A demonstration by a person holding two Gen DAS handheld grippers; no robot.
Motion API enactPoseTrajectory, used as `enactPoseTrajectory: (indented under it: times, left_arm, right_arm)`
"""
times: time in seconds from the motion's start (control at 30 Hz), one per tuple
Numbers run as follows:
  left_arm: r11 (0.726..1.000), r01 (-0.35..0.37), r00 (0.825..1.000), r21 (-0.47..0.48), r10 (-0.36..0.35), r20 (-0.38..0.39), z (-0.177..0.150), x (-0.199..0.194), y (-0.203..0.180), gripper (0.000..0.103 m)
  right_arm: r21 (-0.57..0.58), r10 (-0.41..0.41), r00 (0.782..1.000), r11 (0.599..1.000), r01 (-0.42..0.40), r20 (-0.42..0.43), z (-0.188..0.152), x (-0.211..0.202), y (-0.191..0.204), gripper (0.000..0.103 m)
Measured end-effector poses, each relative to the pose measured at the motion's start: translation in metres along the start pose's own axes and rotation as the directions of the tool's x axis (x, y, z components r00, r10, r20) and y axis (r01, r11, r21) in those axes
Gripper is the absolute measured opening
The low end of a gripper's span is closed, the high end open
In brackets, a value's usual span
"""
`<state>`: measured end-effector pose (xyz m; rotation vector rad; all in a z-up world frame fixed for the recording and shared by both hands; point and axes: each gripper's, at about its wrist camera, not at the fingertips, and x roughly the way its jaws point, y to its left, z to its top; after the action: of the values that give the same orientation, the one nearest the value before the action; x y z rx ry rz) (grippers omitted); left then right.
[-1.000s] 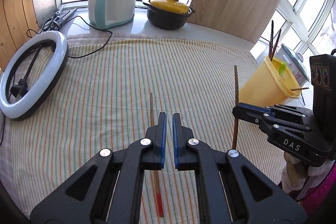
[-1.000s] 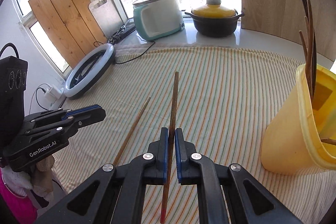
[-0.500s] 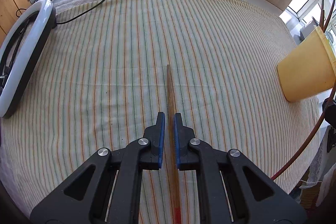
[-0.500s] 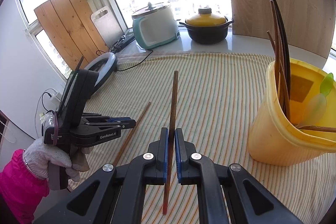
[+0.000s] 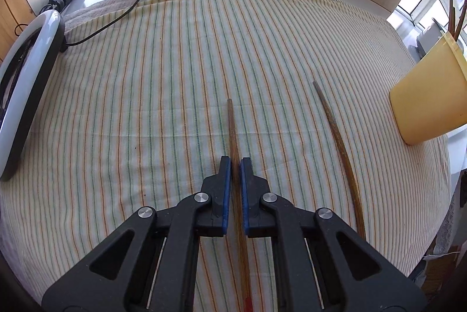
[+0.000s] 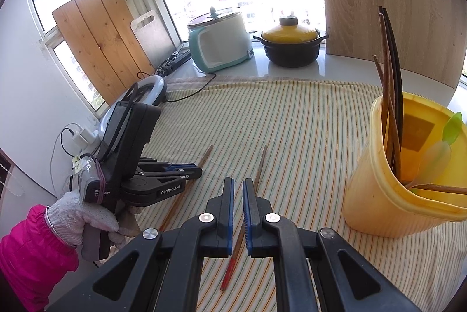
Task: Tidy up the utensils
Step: 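Lift both held chopsticks upright off the cloth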
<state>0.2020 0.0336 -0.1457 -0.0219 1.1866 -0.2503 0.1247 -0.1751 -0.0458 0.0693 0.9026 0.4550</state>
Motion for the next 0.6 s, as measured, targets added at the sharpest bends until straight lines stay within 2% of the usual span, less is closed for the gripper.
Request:
enactPoseTrajectory:
  times: [0.03,0.07,0.1,0.13,0.17,0.2,0.27,0.3,0.43,0.5,0.57,0.6]
  left_arm:
    - [1.000,0.008,1.000,-0.012,-0.008,0.006,-0.001,-0.001,0.002,0.004]
    - [1.000,0.013,1.000,-0.020,-0.013,0.011,-0.002,-0.002,0.004,0.004]
    - [1.000,0.015,1.000,-0.023,-0.015,0.015,-0.002,-0.003,0.005,0.004]
    - [0.999,0.018,1.000,-0.026,-0.018,0.016,-0.003,-0.004,0.005,0.004]
    - [0.999,0.019,1.000,-0.027,-0.019,0.016,-0.003,-0.005,0.006,0.004]
    - [0.999,0.019,1.000,-0.028,-0.019,0.018,-0.003,-0.005,0.006,0.004]
    - [0.999,0.025,0.999,-0.030,-0.025,0.020,-0.002,-0.006,0.005,0.004]
    - [0.999,0.028,0.999,-0.030,-0.028,0.022,-0.003,-0.006,0.005,0.004]
    - [0.999,0.035,0.999,-0.033,-0.034,0.023,-0.003,-0.005,0.005,0.003]
    - [0.999,0.035,0.999,-0.034,-0.035,0.021,-0.004,-0.003,0.005,0.003]
    - [0.999,0.039,0.999,-0.037,-0.038,0.021,-0.005,-0.002,0.005,0.003]
    - [0.998,0.041,0.999,-0.038,-0.040,0.023,-0.006,-0.002,0.006,0.003]
  right_arm:
    - [-0.010,0.013,1.000,1.000,-0.014,-0.027,0.000,0.006,0.000,0.004]
    - [-0.015,0.016,0.998,1.000,-0.017,-0.056,0.000,0.013,0.001,0.011]
    - [-0.018,0.006,0.996,1.000,-0.007,-0.086,0.000,0.021,0.002,0.020]
    - [-0.028,0.001,0.993,1.000,-0.004,-0.120,-0.001,0.030,0.003,0.039]
    - [-0.043,-0.004,0.989,0.999,-0.003,-0.145,-0.001,0.039,0.006,0.040]
    - [-0.061,-0.019,0.986,0.998,0.009,-0.165,-0.002,0.049,0.008,0.039]
    - [-0.092,-0.066,0.977,0.995,0.048,-0.205,0.000,0.071,0.008,0.030]
    - [-0.093,-0.091,0.970,0.993,0.072,-0.223,0.001,0.081,0.006,0.029]
    - [-0.048,-0.132,0.949,0.991,0.124,-0.286,0.009,0.117,-0.007,0.025]
    - [-0.044,-0.153,0.939,0.988,0.146,-0.307,0.013,0.129,-0.008,0.024]
    - [-0.060,-0.182,0.927,0.983,0.171,-0.328,0.013,0.141,-0.008,0.018]
    - [-0.075,-0.197,0.930,0.980,0.183,-0.311,0.014,0.142,-0.006,0.017]
